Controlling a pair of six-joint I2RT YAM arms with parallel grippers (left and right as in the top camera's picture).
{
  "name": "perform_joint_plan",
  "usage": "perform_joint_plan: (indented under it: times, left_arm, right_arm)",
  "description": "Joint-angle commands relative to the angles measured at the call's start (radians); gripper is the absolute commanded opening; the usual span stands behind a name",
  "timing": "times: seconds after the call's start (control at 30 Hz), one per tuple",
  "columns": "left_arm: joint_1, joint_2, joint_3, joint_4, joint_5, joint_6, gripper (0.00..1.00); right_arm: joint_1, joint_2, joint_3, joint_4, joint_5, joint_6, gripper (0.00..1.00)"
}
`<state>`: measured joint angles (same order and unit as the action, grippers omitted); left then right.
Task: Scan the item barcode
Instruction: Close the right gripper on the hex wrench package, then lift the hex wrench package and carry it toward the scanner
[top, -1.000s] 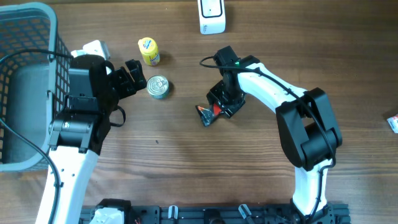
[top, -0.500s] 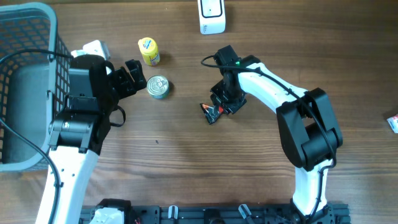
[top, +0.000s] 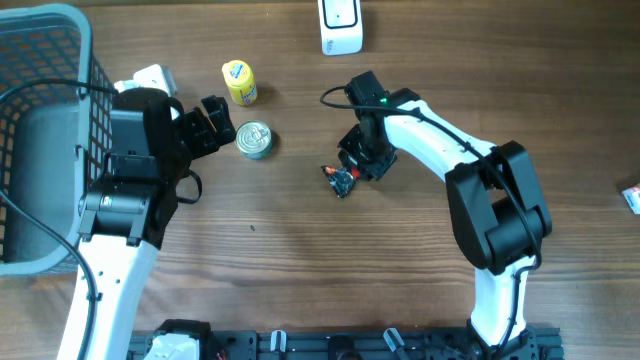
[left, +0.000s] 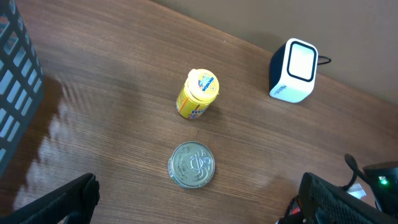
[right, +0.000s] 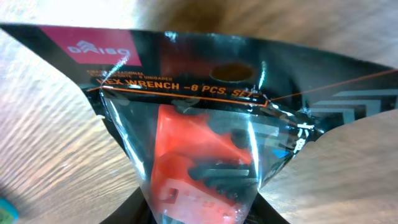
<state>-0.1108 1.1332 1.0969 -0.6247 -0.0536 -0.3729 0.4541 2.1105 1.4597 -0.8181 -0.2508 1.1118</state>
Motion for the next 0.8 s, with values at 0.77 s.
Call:
perform_joint_plan:
  times: [0.77]
  left_arm:
    - [0.003, -0.004, 0.000, 0.000, 0.009, -0.010, 1.00]
  right_arm:
    - [-0.115, 0.051, 0.033, 0.006, -1.007, -0.455, 0.17]
